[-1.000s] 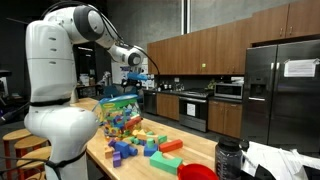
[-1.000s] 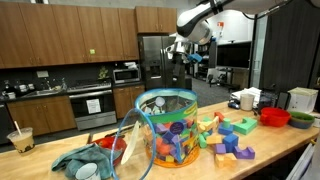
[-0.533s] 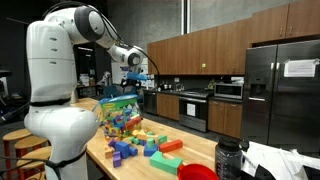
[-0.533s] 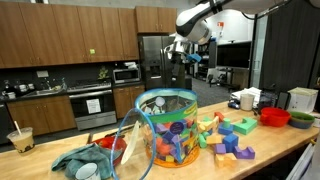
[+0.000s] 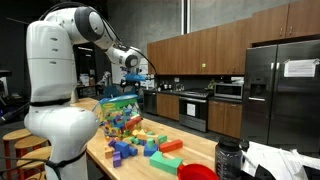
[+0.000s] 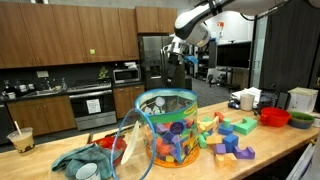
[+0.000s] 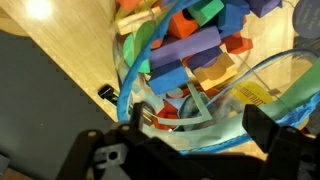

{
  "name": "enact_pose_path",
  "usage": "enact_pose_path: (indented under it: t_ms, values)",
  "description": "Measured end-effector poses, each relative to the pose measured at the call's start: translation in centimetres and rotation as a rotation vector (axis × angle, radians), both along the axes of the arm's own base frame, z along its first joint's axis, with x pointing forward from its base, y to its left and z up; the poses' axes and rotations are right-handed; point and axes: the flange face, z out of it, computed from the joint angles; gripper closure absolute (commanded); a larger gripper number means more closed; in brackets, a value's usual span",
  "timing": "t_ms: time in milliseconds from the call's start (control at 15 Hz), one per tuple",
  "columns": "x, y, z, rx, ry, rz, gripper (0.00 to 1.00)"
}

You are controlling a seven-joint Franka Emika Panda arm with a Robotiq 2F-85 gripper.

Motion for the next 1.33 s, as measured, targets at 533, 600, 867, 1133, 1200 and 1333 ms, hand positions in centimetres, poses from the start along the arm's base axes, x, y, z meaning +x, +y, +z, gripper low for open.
enact_pose_path:
  t_ms: [533, 600, 867, 1133, 1200, 1333]
  values:
    - [-2.9, 3.8, -1.7, -0.008, -0.004, -0.033, 0.00]
    - [-3.4, 4.0, -1.7, -0.011, 0.003, -0.027, 0.00]
    - [-4.5, 3.7, -2.0, -0.056, 0.050, 0.011, 0.00]
    - [-4.5, 3.3, -2.2, -0.070, 0.062, 0.016, 0.00]
    - [-4.5, 3.3, -2.3, -0.071, 0.064, 0.016, 0.00]
    - [-4.5, 3.2, -2.4, -0.073, 0.070, 0.021, 0.00]
